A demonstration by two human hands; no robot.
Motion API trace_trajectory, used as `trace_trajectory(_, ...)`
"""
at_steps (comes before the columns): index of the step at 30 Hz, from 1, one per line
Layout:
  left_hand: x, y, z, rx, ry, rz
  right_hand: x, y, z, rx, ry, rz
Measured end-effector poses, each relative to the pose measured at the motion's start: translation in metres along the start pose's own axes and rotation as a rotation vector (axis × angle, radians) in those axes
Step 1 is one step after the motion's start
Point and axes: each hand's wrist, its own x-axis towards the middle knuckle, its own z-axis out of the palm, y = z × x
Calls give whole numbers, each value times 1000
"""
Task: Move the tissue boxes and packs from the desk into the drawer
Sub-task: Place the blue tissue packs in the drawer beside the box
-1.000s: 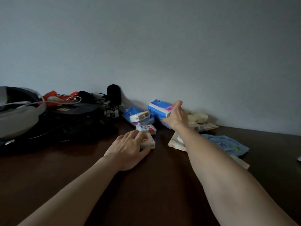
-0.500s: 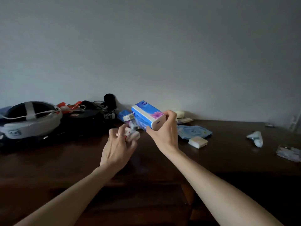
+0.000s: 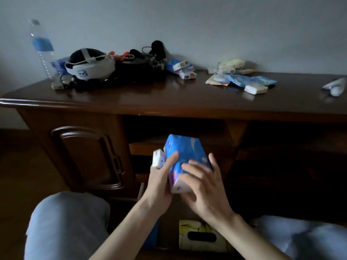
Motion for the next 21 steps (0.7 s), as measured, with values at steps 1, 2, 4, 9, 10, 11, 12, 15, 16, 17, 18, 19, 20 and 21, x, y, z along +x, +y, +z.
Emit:
trace_trajectory(1,-5,-14,-13,2,10,-67,-16,-4,-1,35,-77,-32)
trace_trajectory(2,-8,-27,-27,18,40,-118,-31,-6,-3,104,-150,-34)
trace_trajectory(4,-12,-50,-50,56,112,-162,-57,-8,-7,307,-253,76)
trace_trajectory(9,-10,-94,-90,56,238,-338,-70,1,24,613,-139,1148)
trace_trajectory(10,-6,-101,-96,69,265,-359,-69,7,36,762,-170,1430)
trace_trajectory(11,-1,-107,-101,101,289,-366,-74,16,49,966,-238,1681)
trace_trajectory(12,4,-114,-107,153,319,-357,-85,24,62,1159,-315,1858)
trace_trajectory(15,21,-129,-130,343,555,-287,-123,36,89,1242,-423,1969)
trace_trajectory(16,26,-132,-142,412,658,-245,-134,36,98,1178,-417,1974)
trace_trajectory(17,29,-134,-157,478,728,-186,-143,37,106,1099,-406,1963)
trace_trajectory(18,30,-134,-172,543,763,-122,-152,38,114,1012,-389,1945)
trace_trajectory(19,28,-133,-185,611,779,-71,-160,40,122,922,-368,1923)
trace_trajectory(20,25,-131,-198,682,796,-43,-167,43,130,853,-356,1888)
trace_trajectory(21,21,-129,-209,745,818,-30,-172,44,138,811,-360,1851)
